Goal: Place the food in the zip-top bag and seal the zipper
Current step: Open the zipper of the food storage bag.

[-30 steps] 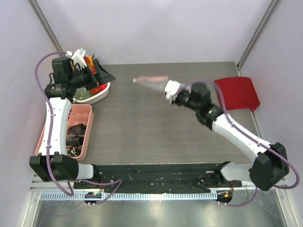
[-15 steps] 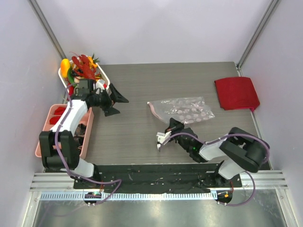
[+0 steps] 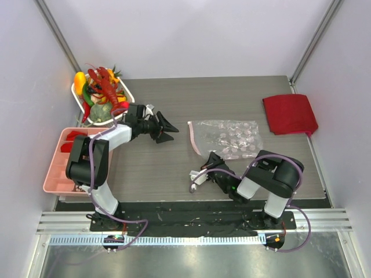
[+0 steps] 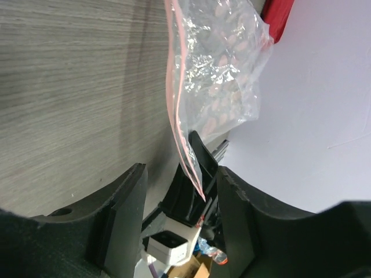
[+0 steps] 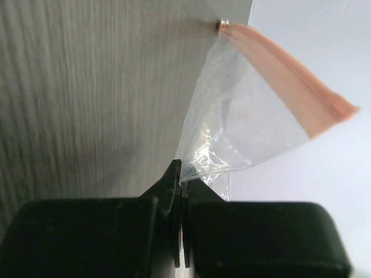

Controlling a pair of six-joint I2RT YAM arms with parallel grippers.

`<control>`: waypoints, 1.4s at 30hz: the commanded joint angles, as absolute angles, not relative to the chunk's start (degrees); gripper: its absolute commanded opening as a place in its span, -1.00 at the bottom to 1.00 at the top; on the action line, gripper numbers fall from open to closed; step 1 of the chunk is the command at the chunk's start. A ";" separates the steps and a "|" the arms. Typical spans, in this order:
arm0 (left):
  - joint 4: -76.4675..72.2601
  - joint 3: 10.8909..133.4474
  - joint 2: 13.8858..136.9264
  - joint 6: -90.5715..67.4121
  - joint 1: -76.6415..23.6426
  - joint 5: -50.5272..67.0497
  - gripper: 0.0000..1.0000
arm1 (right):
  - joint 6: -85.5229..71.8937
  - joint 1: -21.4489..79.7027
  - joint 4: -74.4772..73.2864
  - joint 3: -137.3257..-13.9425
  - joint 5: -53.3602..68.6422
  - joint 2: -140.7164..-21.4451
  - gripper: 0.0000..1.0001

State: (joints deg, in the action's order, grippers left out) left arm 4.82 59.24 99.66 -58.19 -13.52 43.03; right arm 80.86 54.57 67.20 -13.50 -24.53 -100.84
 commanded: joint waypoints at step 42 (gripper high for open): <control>-20.57 59.06 112.85 -72.07 -21.79 42.80 -0.33 | 76.02 61.87 88.15 -15.29 -33.31 -89.47 -0.98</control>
